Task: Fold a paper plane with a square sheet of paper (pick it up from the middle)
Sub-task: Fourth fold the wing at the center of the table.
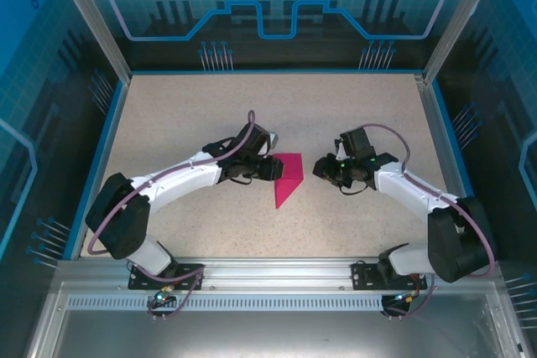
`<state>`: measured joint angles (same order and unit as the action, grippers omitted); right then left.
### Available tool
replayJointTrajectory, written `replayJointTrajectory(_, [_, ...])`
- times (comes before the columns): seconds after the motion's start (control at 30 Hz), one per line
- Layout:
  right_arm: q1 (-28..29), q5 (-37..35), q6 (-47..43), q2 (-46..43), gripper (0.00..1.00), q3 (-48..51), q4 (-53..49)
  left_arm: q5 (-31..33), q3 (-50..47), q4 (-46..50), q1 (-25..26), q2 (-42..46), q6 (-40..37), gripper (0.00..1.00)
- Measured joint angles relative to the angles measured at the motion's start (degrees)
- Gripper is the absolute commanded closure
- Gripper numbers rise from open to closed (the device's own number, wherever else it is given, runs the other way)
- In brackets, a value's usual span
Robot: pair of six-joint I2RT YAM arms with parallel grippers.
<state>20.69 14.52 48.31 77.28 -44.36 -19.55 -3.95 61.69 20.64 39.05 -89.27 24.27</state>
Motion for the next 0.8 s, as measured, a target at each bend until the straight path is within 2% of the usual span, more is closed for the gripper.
replayJointTrajectory(0.6, [0.7,-1.66,0.31,-1.79,0.66,-3.04,-5.49,-0.44,0.02,1.53,0.0,0.55,1.33,0.61])
replayJointTrajectory(0.8, [0.9,-2.1,-1.44,-1.01,0.58,-6.21,-5.49,-1.42,0.02,1.09,0.0,1.09,2.1,0.69])
